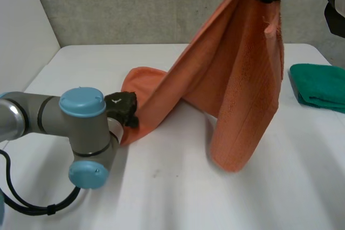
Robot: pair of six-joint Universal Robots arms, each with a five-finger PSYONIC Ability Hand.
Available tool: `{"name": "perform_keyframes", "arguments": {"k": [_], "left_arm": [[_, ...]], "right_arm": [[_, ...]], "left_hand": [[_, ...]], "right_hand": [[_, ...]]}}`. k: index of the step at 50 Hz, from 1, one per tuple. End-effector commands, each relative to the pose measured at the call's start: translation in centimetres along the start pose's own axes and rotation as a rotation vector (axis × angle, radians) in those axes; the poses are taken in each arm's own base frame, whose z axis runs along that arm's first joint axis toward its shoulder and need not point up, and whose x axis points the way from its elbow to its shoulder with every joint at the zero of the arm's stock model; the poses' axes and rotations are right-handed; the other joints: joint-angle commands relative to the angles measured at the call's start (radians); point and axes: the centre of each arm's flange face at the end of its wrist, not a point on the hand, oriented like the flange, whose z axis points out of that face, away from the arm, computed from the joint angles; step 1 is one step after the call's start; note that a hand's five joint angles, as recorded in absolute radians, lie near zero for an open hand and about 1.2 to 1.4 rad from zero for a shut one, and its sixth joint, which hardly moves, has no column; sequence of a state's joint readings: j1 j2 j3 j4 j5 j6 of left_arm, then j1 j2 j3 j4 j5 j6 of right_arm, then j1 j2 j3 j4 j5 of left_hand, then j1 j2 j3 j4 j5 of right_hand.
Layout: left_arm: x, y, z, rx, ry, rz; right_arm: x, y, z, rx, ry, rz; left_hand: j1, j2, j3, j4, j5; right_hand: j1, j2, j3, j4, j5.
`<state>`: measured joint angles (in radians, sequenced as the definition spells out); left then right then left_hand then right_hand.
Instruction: Fold the laundry.
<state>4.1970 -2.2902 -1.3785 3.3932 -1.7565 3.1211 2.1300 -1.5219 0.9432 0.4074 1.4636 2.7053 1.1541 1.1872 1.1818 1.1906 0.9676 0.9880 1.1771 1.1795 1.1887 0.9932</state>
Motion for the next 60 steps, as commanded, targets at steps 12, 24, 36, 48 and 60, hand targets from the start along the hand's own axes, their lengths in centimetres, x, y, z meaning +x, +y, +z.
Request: {"name": "perform_keyframes", "arguments": {"k": [12,24,36,48,60], "left_arm": [[-7.8,-15.7,-8.8,0.367,-0.078,0.151],[-8.8,-18.8,-15.7,0.346,-0.052,0.328],[-8.0,-10.8,-7.7,0.020,0.075,0.494],[-8.0,-16.3,3.8,0.331,-0.128,0.523],[-7.7,-30.8,-2.6,0.989,-0.321,0.478]], "right_arm": [[3.9,4.3,0.9,-0.138,0.107,-0.057],[5.3,7.6,-0.4,-0.384,0.053,-0.307],[2.6,20.0,1.7,-0.708,-0.159,-0.289],[5.1,19.2,11.6,-0.303,0.183,-0.324],[10.4,8.6,14.9,0.302,0.542,-0.418]], "left_hand": [[0.242,0.209,0.215,0.206,0.254],[0.242,0.209,0.215,0.206,0.254],[0.242,0.209,0.215,0.206,0.254],[0.242,0.209,0.215,0.206,0.254],[0.242,0.209,0.215,0.206,0.254]], "right_hand": [[0.408,0.219,0.217,0.208,0.229],[0.408,0.219,0.217,0.208,0.229],[0.408,0.219,0.217,0.208,0.229],[0.408,0.219,0.217,0.208,0.229],[0.408,0.219,0.217,0.208,0.229]]}}
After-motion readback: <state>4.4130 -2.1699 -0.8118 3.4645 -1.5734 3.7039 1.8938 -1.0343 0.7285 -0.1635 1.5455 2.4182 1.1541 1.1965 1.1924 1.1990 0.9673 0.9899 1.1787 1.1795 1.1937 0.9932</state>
